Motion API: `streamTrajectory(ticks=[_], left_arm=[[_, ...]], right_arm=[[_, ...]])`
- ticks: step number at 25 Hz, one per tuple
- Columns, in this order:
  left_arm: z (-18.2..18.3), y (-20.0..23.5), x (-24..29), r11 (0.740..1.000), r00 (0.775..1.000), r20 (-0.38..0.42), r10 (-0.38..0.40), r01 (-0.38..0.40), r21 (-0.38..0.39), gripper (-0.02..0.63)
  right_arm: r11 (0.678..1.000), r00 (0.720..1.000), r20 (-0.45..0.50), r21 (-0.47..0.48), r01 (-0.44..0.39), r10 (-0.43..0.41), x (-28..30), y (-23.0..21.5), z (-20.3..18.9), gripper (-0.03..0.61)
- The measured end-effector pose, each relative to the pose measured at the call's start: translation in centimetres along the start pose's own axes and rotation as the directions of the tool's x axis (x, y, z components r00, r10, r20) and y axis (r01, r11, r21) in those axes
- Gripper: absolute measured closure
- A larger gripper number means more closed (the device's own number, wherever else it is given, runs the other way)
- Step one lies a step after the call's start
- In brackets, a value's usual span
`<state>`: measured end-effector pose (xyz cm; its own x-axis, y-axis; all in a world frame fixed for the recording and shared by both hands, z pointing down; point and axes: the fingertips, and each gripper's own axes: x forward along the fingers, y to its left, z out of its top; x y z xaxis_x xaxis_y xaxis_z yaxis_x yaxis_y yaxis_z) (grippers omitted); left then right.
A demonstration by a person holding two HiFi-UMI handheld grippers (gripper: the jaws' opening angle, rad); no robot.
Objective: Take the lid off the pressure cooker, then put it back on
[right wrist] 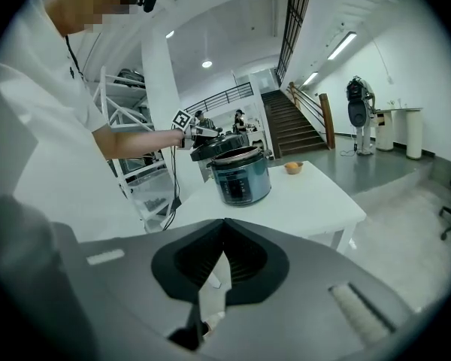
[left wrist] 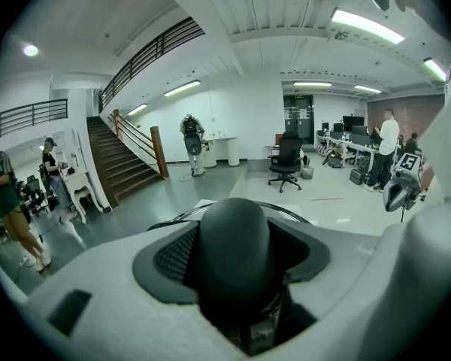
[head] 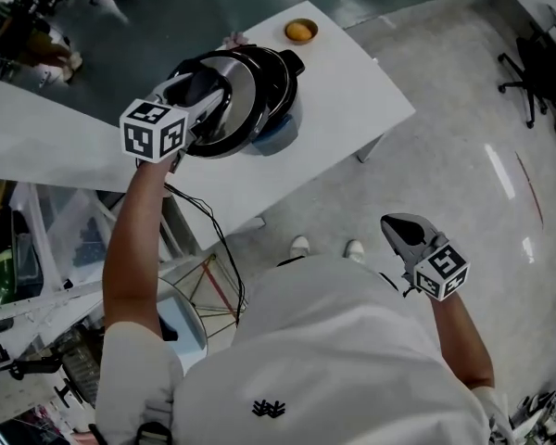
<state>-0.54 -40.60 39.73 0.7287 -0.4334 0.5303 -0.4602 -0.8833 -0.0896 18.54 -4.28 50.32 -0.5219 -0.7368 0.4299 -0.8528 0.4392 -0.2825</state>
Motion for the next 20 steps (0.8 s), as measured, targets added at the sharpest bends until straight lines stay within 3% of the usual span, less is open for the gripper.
streamTrajectory(ticks=[20], left_arm=[[0.9, -0.9, 8.5, 0.992, 0.993, -0.059, -0.101, 0.105, 0.063, 0.328]], right_arm=[[0.992, 0.994, 0.001, 0.064, 0.109, -0.109, -2.2, -2.4, -1.0, 0.565]])
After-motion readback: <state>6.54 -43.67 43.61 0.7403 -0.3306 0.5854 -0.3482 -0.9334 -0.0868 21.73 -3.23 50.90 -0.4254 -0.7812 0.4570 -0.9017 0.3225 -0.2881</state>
